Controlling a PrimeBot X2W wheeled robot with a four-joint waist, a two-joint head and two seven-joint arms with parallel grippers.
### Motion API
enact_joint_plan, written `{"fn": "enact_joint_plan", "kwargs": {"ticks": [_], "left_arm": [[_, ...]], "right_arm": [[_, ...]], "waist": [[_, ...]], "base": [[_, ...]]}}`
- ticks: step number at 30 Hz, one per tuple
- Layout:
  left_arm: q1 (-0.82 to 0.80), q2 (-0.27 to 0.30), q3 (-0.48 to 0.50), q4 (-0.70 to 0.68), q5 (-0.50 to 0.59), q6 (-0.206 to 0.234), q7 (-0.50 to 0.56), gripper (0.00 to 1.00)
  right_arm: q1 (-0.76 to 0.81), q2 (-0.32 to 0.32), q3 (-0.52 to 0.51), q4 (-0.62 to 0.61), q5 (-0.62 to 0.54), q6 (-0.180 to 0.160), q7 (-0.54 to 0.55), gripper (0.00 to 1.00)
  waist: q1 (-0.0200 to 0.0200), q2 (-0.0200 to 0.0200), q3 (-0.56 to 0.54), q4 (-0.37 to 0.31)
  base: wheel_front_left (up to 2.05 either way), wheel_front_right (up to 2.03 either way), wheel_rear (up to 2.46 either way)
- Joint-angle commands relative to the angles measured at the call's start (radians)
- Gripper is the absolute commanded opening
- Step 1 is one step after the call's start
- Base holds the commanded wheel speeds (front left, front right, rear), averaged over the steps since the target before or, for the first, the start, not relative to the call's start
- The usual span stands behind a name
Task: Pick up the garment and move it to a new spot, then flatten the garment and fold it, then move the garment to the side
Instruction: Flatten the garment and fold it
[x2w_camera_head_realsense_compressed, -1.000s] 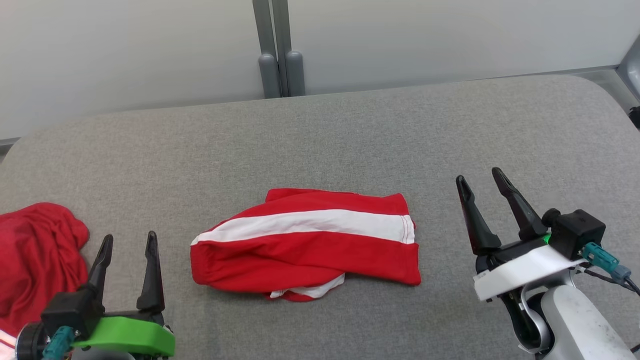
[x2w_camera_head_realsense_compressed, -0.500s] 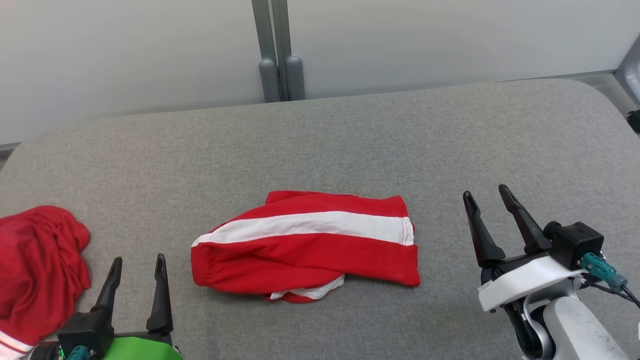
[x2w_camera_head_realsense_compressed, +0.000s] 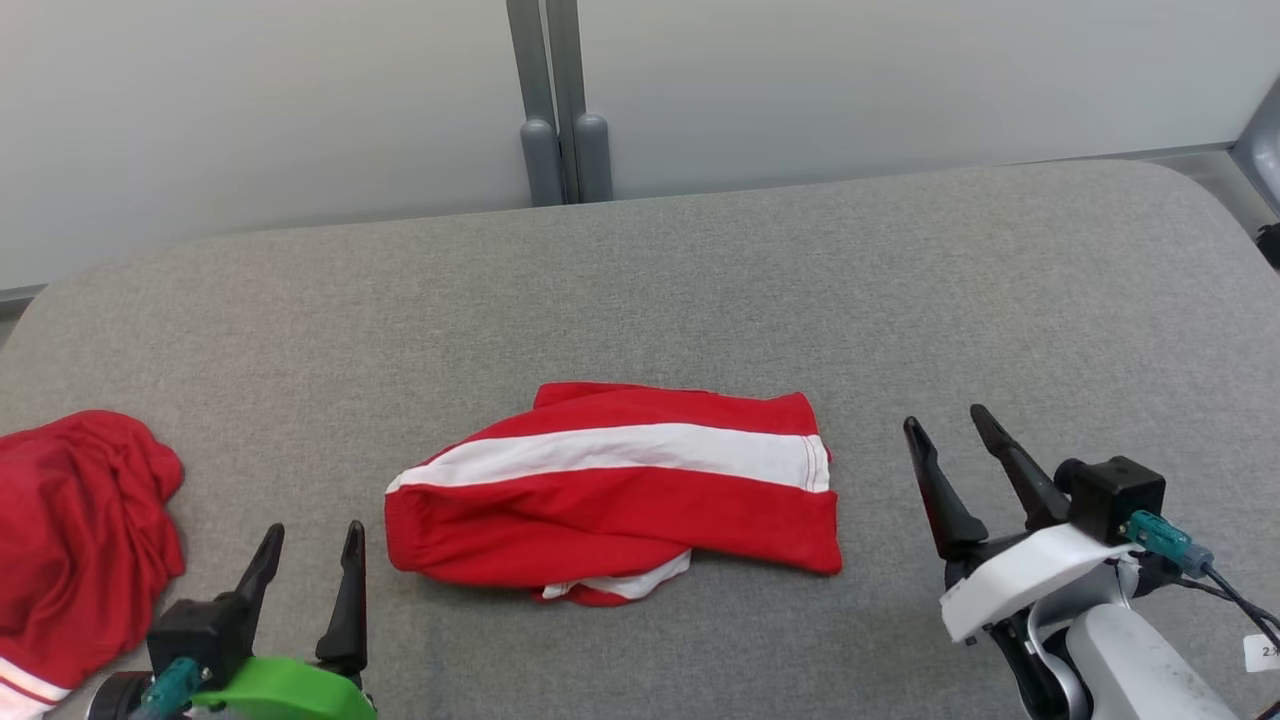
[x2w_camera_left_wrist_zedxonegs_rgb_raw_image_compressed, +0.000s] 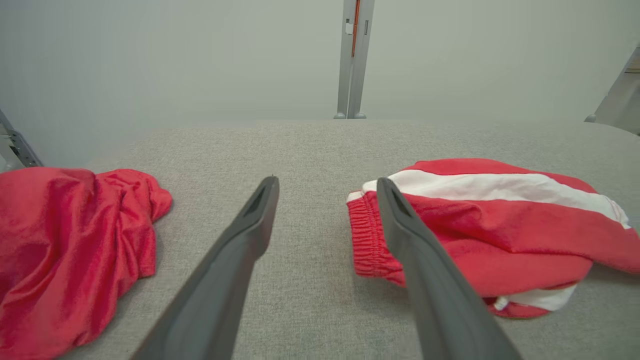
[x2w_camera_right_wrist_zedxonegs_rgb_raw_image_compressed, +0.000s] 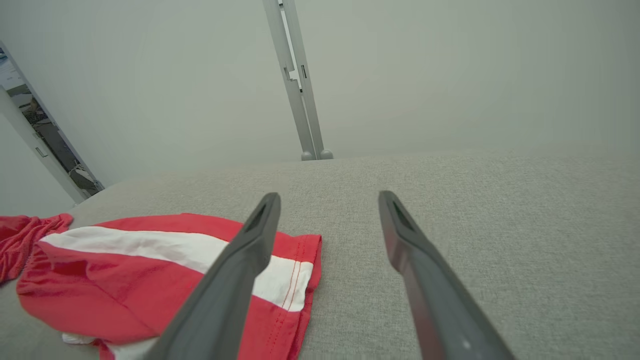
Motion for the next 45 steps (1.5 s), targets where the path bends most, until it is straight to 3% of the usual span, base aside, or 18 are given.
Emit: {"fn": "enact_joint_plan", "kwargs": {"ticks": [1,10,14,20,27,37,42,43,44,45], "left_arm": [[-0.026,0.010,0.002,0.007,-0.035,-0.019,0.039,1.00],[-0.155,0.090,-0.001,-0.009,-0.220,-0.126,0.428,1.00],[-0.238,0.118,-0.008,0.001,-0.309,-0.156,0.596,1.00],[-0.327,0.128,-0.038,0.043,-0.417,-0.184,0.771,1.00],[-0.407,0.128,-0.065,0.117,-0.471,-0.198,0.862,1.00],[-0.475,0.122,-0.096,0.189,-0.533,-0.210,0.894,1.00],[-0.489,0.125,-0.113,0.207,-0.557,-0.211,0.906,1.00],[-0.491,0.123,-0.115,0.208,-0.563,-0.211,0.908,1.00],[-0.494,0.122,-0.116,0.207,-0.572,-0.211,0.903,1.00],[-0.497,0.122,-0.117,0.206,-0.575,-0.212,0.898,0.93]], "right_arm": [[-0.019,-0.006,0.020,0.022,0.022,0.000,-0.001,1.00],[-0.134,-0.028,0.149,0.141,0.176,0.000,0.202,1.00],[-0.192,-0.023,0.197,0.198,0.236,0.000,0.312,1.00],[-0.252,-0.012,0.243,0.259,0.289,0.000,0.359,1.00],[-0.301,0.000,0.295,0.302,0.337,0.000,0.375,1.00],[-0.349,0.000,0.362,0.338,0.391,0.000,0.358,0.94],[-0.371,-0.002,0.386,0.363,0.405,0.000,0.348,0.83],[-0.374,0.000,0.390,0.365,0.407,0.000,0.346,0.72],[-0.378,0.001,0.396,0.366,0.414,0.000,0.340,0.48],[-0.381,0.000,0.400,0.367,0.417,0.000,0.338,0.41]], "waist": [[0.0000,0.0000,0.000,0.002],[0.0000,0.0000,0.022,0.004],[0.0000,0.0000,0.044,0.006],[0.0000,0.0000,0.077,0.008],[0.0000,0.0000,0.111,0.007],[0.0000,0.0000,0.145,0.009],[0.0000,0.0000,0.158,0.010],[0.0000,0.0000,0.159,0.010],[0.0000,0.0000,0.161,0.010],[0.0000,0.0000,0.162,0.010]], "base": [[0.00,0.00,0.00],[0.00,0.00,0.00],[0.00,0.00,0.00],[0.00,0.00,0.00],[0.00,0.00,0.00],[0.00,0.00,0.00],[0.00,0.00,0.00],[0.00,0.00,0.00],[0.00,0.00,0.00],[0.00,0.00,0.00]]}}
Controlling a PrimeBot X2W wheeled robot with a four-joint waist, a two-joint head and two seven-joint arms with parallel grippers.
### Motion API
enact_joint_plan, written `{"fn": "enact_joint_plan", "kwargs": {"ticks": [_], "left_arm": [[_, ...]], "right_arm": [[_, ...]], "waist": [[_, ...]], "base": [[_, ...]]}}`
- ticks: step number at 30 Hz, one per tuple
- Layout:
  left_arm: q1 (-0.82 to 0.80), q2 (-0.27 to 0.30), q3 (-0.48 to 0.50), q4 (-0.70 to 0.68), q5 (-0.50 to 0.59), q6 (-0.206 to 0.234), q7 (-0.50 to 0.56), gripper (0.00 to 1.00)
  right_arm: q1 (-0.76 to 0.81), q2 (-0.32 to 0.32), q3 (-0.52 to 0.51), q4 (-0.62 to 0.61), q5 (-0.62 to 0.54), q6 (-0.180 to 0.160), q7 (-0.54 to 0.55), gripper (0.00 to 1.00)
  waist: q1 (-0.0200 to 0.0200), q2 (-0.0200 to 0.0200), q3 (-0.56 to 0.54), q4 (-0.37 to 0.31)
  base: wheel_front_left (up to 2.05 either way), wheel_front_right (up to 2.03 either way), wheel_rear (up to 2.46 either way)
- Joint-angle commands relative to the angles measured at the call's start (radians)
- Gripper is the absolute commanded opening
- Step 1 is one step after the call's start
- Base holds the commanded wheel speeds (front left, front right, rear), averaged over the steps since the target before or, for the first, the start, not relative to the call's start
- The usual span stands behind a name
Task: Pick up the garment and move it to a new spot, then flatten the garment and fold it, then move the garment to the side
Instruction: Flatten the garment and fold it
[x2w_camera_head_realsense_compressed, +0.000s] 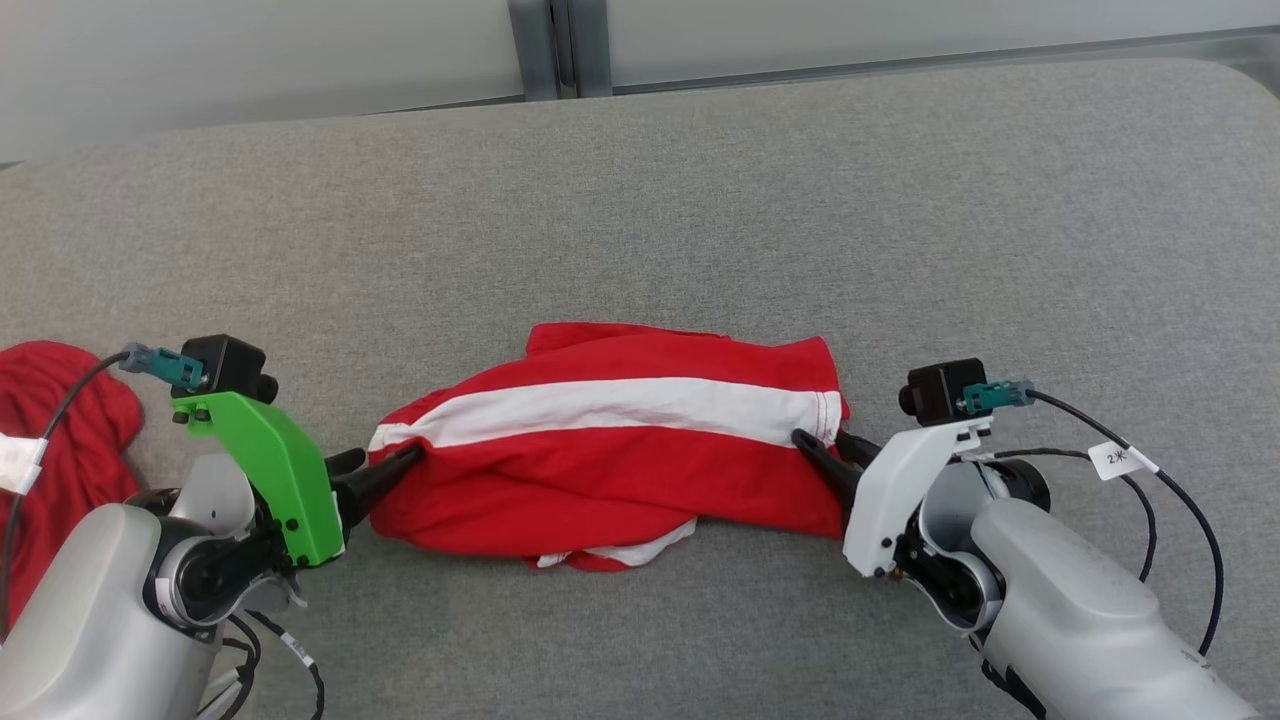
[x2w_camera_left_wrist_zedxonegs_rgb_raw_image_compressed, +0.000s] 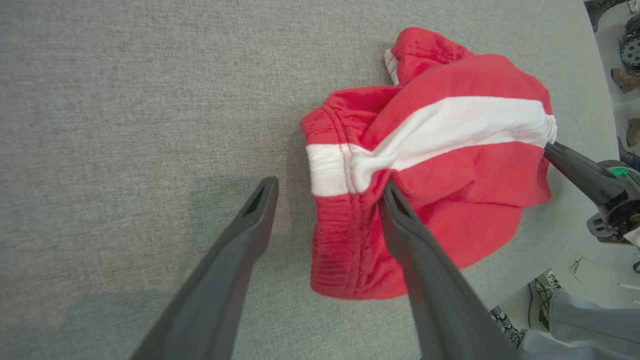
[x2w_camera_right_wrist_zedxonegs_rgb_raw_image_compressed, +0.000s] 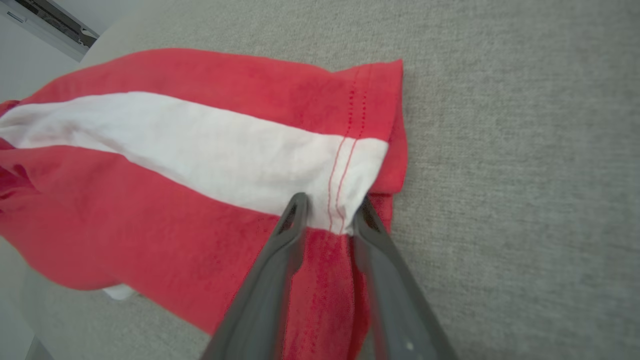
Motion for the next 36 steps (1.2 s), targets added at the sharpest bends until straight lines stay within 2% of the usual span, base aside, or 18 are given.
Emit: {"fn": "enact_joint_plan", "kwargs": {"ticks": [1,2,3,9,18,22,27,36], "left_arm": [[-0.018,0.004,-0.004,-0.001,-0.013,-0.005,-0.007,0.45],[-0.021,0.006,-0.008,-0.004,-0.017,-0.005,-0.009,0.35],[-0.023,0.008,-0.013,-0.007,-0.022,-0.005,-0.012,0.00],[-0.019,0.031,-0.040,-0.039,-0.045,-0.005,-0.042,0.00],[0.011,0.081,-0.068,-0.111,-0.078,-0.005,-0.102,0.00],[-0.032,0.099,-0.067,-0.145,-0.045,-0.004,-0.164,0.00],[-0.174,0.093,-0.096,-0.116,0.030,-0.004,-0.222,0.00],[-0.604,0.048,-0.140,0.069,0.108,-0.004,-0.292,0.00]], "right_arm": [[-0.012,0.000,0.008,0.005,0.010,0.000,-0.008,0.16],[-0.013,0.000,0.014,0.007,0.013,0.000,-0.011,0.00],[-0.016,0.000,0.020,0.009,0.020,0.000,-0.013,0.00],[-0.026,-0.012,0.045,-0.001,0.047,0.000,-0.057,0.00],[-0.022,-0.060,0.057,-0.109,0.118,0.000,-0.157,0.00],[-0.061,-0.093,0.047,-0.153,0.138,0.000,-0.195,0.00],[-0.191,-0.121,0.055,-0.169,0.168,0.000,-0.173,0.00],[-0.606,-0.124,0.068,-0.105,0.224,0.000,-0.185,0.00]], "waist": [[0.0000,0.0000,0.001,0.000],[0.0000,0.0000,0.001,-0.001],[0.0000,0.0000,0.001,-0.001],[0.0000,0.0000,-0.013,-0.003],[0.0000,0.0000,-0.027,-0.004],[0.0000,0.0000,-0.004,-0.004],[0.0000,0.0000,0.065,0.003],[0.0000,0.0000,0.249,0.006]], "base": [[0.00,0.00,0.00],[0.00,0.00,0.00],[0.00,0.00,0.00],[0.00,0.00,0.00],[0.00,0.00,0.00],[0.00,0.00,0.00],[0.00,0.00,0.00],[0.00,0.00,0.00]]}}
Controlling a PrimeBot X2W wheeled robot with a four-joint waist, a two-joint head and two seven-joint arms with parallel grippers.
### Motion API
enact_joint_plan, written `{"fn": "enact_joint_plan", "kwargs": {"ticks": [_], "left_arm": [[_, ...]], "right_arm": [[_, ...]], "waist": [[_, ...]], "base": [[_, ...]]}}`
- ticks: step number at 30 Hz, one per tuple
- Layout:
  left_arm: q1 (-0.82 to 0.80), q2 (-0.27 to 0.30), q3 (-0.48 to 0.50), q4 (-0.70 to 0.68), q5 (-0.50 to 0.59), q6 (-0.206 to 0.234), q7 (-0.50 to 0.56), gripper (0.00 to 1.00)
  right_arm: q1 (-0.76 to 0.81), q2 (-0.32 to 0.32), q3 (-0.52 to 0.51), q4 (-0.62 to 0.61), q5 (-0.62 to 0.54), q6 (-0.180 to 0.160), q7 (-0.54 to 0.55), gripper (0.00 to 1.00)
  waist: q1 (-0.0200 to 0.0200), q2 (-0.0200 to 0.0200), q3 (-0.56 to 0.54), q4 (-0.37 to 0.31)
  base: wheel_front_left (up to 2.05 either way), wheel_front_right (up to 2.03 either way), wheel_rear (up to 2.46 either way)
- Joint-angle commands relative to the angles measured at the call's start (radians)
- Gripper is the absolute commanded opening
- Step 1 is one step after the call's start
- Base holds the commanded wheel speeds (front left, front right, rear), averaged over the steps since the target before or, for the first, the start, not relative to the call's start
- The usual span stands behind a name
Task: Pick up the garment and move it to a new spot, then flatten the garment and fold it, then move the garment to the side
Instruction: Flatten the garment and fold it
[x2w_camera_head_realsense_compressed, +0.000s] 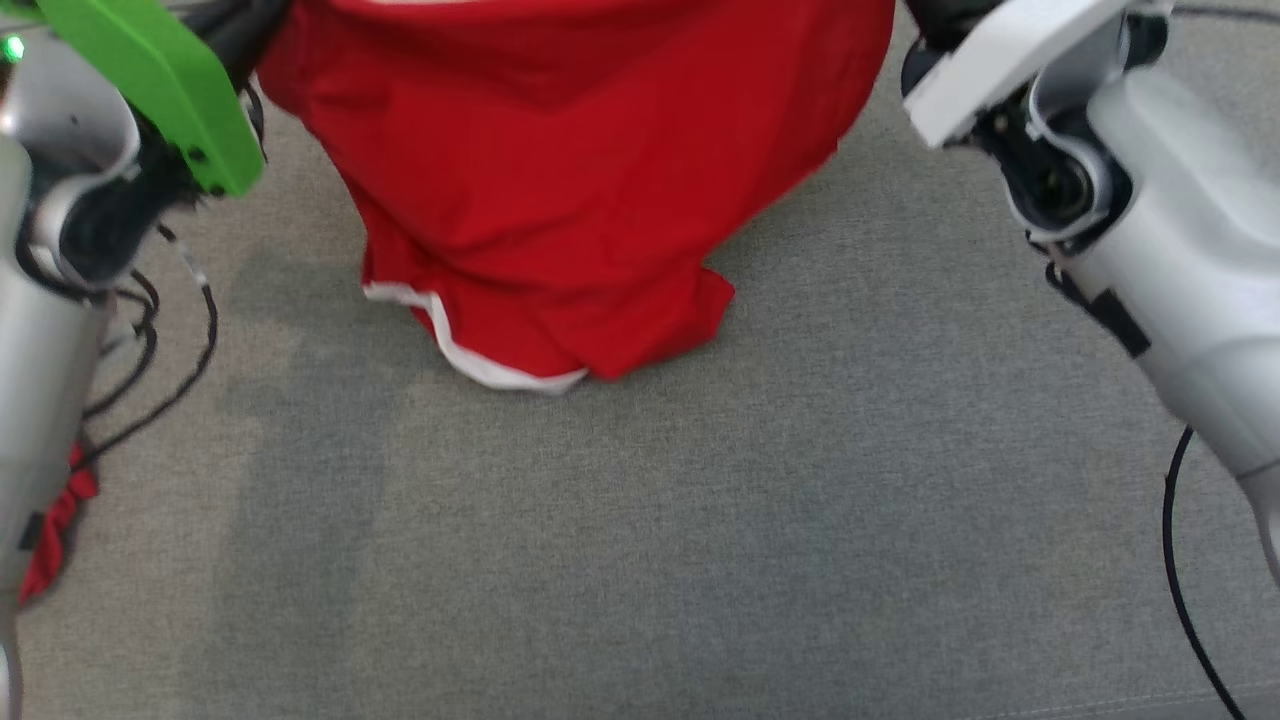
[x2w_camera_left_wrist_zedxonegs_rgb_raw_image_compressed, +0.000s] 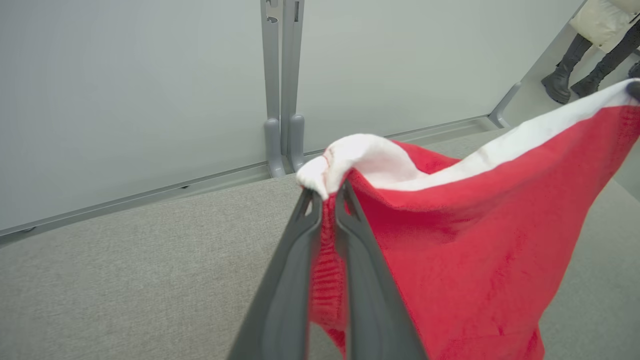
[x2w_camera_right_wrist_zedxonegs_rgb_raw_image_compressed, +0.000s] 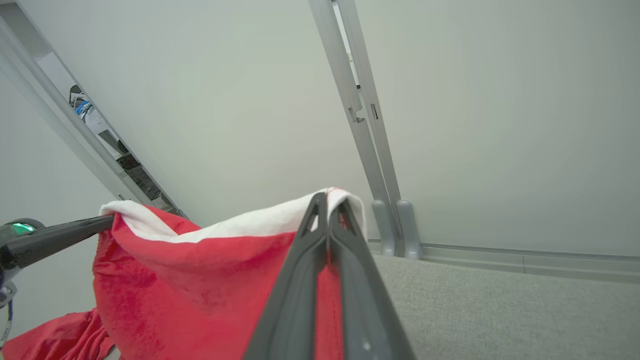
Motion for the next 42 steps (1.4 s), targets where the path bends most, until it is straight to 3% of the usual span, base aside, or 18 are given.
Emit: {"fn": "enact_joint_plan", "kwargs": {"ticks": [1,10,15,24,30,38,42], "left_arm": [[-0.075,-0.004,-0.001,0.029,0.021,-0.002,-0.018,0.00],[-0.434,-0.028,-0.025,0.183,0.042,-0.001,-0.167,0.00],[-0.484,-0.042,-0.084,0.184,-0.018,-0.001,-0.255,0.00],[-0.252,0.005,-0.306,0.142,-0.157,-0.001,-0.280,0.00],[-0.075,0.063,-0.424,0.059,-0.258,-0.001,-0.246,0.00],[0.150,0.202,-0.521,-0.099,-0.347,0.000,-0.169,0.00],[0.249,0.277,-0.545,-0.199,-0.393,0.033,-0.125,0.00]], "right_arm": [[-0.071,0.004,0.003,0.014,0.007,0.000,-0.017,0.00],[-0.431,-0.013,0.022,0.075,0.014,0.000,-0.129,0.00],[-0.489,-0.036,0.050,0.067,0.005,0.000,-0.164,0.00],[-0.294,-0.093,0.156,0.004,0.059,0.000,-0.172,0.00],[-0.088,-0.165,0.289,-0.085,0.158,0.000,-0.147,0.00],[0.142,-0.295,0.444,-0.222,0.308,0.000,-0.034,0.00],[0.218,-0.372,0.488,-0.308,0.376,0.000,0.032,0.00]], "waist": [[0.0000,0.0000,0.108,0.003],[0.0000,0.0000,0.195,-0.003],[0.0000,0.0000,0.199,-0.001],[0.0000,0.0000,0.132,0.009],[0.0000,0.0000,0.027,0.017],[0.0000,0.0000,-0.120,0.010],[0.0000,0.0000,-0.172,0.006]], "base": [[0.00,0.00,0.00],[0.00,0.00,0.00],[0.00,0.00,0.00],[0.00,0.00,0.00],[0.00,0.00,0.00],[0.00,0.00,0.00],[0.00,0.00,0.00]]}}
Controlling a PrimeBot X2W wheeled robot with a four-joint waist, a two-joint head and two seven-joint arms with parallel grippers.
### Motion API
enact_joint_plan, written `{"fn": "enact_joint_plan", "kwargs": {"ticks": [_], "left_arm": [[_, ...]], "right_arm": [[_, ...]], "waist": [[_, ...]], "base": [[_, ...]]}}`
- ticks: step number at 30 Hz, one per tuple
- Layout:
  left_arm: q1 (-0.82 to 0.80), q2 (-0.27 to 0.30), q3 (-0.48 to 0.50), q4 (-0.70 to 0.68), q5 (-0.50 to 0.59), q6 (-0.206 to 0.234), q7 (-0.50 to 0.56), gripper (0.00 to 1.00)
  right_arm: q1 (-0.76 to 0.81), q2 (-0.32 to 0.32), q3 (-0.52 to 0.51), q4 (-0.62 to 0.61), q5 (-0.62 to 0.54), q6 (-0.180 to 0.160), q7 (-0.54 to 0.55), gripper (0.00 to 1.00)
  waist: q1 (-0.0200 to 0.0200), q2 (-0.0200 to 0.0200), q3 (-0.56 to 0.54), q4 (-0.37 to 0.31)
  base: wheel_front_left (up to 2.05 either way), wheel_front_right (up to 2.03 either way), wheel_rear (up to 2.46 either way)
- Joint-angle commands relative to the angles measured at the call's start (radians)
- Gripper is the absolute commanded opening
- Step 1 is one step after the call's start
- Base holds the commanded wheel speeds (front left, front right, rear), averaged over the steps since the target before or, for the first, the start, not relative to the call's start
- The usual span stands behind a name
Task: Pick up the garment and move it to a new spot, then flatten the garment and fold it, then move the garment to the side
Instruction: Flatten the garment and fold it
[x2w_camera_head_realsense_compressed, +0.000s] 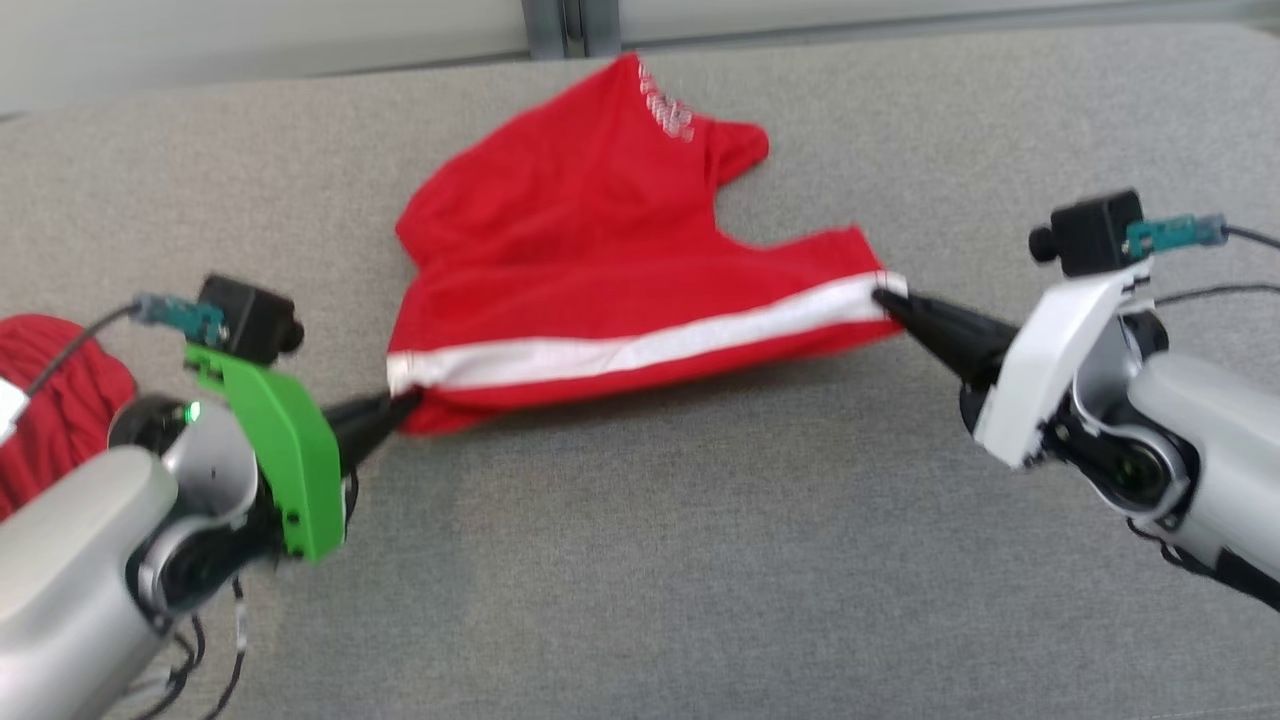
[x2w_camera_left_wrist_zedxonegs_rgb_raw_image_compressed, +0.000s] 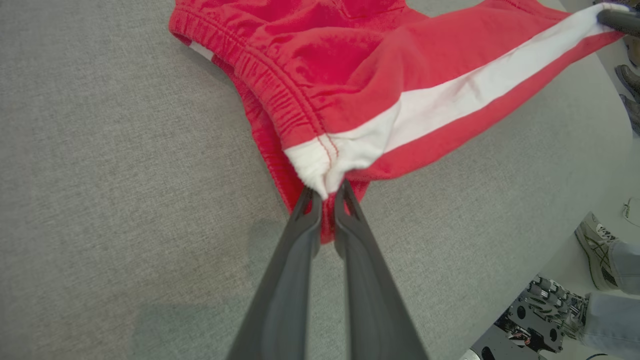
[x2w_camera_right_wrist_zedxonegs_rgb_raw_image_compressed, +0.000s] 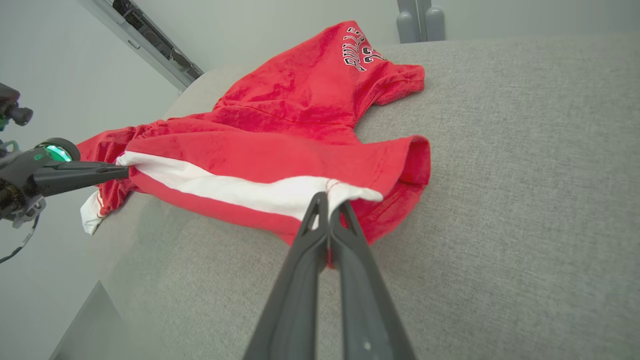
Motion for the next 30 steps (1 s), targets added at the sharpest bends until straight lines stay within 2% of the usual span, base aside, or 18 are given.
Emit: {"fn": "enact_joint_plan", "kwargs": {"ticks": [1,5,10,16,19,23,30], "left_arm": [[0.045,0.031,-0.010,-0.038,-0.019,0.015,0.019,0.00],[0.118,0.108,-0.026,-0.166,-0.072,0.063,0.065,0.00],[0.203,0.175,-0.049,-0.317,-0.136,0.123,0.106,0.00],[0.265,0.216,-0.058,-0.423,-0.201,0.168,0.122,0.00],[0.252,0.213,-0.050,-0.422,-0.224,0.172,0.135,0.00],[0.201,0.187,-0.021,-0.378,-0.281,0.160,0.181,0.00],[0.088,0.107,0.032,-0.247,-0.446,0.157,0.339,0.00]], "right_arm": [[0.034,-0.029,0.013,-0.033,0.019,0.000,0.026,0.00],[0.078,-0.106,0.033,-0.130,0.060,0.000,0.095,0.00],[0.130,-0.194,0.050,-0.223,0.095,0.000,0.193,0.00],[0.163,-0.266,0.051,-0.286,0.126,0.000,0.235,0.00],[0.142,-0.280,0.040,-0.287,0.125,0.000,0.238,0.00],[0.084,-0.263,0.013,-0.259,0.133,0.000,0.264,0.00],[-0.072,-0.188,-0.029,-0.137,0.167,0.000,0.392,0.00]], "waist": [[0.0000,0.0000,-0.083,-0.005],[0.0000,0.0000,-0.114,-0.013],[0.0000,0.0000,-0.131,-0.017],[0.0000,0.0000,-0.133,-0.009],[0.0000,0.0000,-0.119,0.000],[0.0000,0.0000,-0.081,0.023],[0.0000,0.0000,0.004,0.087]], "base": [[0.00,0.00,0.00],[0.00,0.00,0.00],[0.00,0.00,0.00],[0.00,0.00,0.00],[0.00,0.00,0.00],[0.00,0.00,0.00],[0.00,0.00,0.00]]}}
